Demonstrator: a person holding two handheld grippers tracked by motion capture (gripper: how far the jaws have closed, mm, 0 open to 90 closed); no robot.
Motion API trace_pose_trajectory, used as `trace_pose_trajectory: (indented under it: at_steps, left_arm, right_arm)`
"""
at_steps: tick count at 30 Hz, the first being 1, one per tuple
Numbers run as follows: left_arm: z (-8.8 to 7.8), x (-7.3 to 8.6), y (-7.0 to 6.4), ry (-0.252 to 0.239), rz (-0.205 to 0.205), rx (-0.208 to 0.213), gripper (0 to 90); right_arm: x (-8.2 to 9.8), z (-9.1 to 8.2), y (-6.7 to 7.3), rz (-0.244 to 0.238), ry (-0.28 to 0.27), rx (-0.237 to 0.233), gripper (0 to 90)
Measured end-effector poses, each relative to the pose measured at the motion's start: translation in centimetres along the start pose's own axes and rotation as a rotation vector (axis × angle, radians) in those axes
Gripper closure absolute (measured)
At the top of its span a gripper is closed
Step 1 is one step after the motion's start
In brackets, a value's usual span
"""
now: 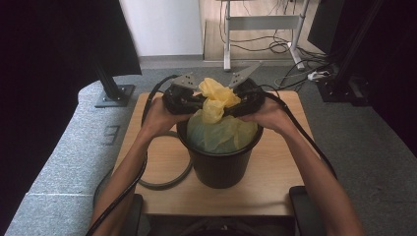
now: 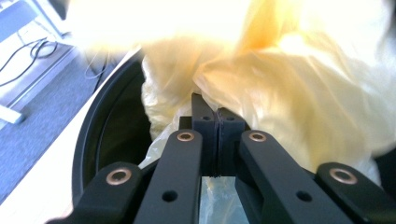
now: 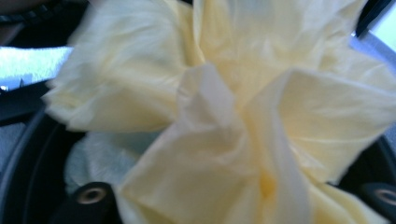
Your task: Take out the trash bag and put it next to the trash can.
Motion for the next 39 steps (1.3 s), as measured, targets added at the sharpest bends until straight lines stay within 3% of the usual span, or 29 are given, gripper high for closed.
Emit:
trace_pose_trajectory:
  at_steps: [3,5,8,11,13,15,17,21,24,28,30,33,39]
  left_arm:
    - [0.6,-0.8,-0.7,-0.009,0.013,0.027,88.9]
    - [1.1,-1.4,-1.3,-0.024,0.018,0.065,88.9]
    - [1.5,-1.8,-1.8,-0.022,0.035,0.076,88.6]
    - [1.4,-1.7,-1.6,-0.034,0.017,0.071,84.4]
    - [0.8,-1.5,-1.3,-0.060,-0.017,0.056,70.0]
    - [0.1,-1.3,-0.9,-0.086,-0.046,0.042,57.1]
    - [-0.7,-1.0,-0.5,-0.092,-0.071,0.018,49.6]
    - [-2.0,0.4,0.1,-0.061,-0.111,0.015,43.5]
    - [-2.0,1.4,0.1,-0.005,-0.101,0.019,46.1]
    - [-0.9,2.8,-0.1,0.132,-0.036,-0.020,54.9]
    - [-0.3,3.0,-0.2,0.172,-0.006,-0.031,67.4]
    - [0.1,2.3,-0.4,0.136,0.006,-0.009,87.6]
    - [0.4,-0.5,-1.2,0.010,-0.012,0.038,89.9]
  right_arm:
    - [0.1,1.2,0.3,0.003,0.012,-0.020,42.2]
    - [0.0,2.1,0.7,-0.008,0.016,-0.033,32.0]
    - [-0.2,2.8,1.2,-0.028,0.021,-0.042,31.0]
    - [0.0,2.8,1.2,-0.030,0.052,-0.024,60.7]
    - [0.2,2.3,1.0,-0.023,0.051,-0.009,74.3]
    - [0.5,1.8,0.7,0.000,0.039,-0.002,78.6]
    - [0.6,1.4,0.4,0.015,0.034,0.009,79.3]
    - [0.7,0.0,-0.3,0.041,0.002,0.034,79.2]
    - [0.5,-1.1,-0.6,0.054,-0.037,0.051,79.2]
    - [-0.1,-1.9,-0.4,0.063,-0.081,0.036,78.4]
    - [-0.3,-1.8,-0.2,0.056,-0.087,0.021,76.7]
    - [-0.5,-1.4,0.3,0.058,-0.082,-0.014,67.6]
    - [-0.2,0.8,1.2,0.069,-0.041,-0.073,22.9]
Point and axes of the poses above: each handheld gripper's, and its own axes: z roughly forward along the jaws, x roughly out of its underside, y roughly to its left, the point moved 4 cm from there along z, roughly forward along the jaws, and after that the axes turned 15 degrees about -y, right-handed, at the moved point
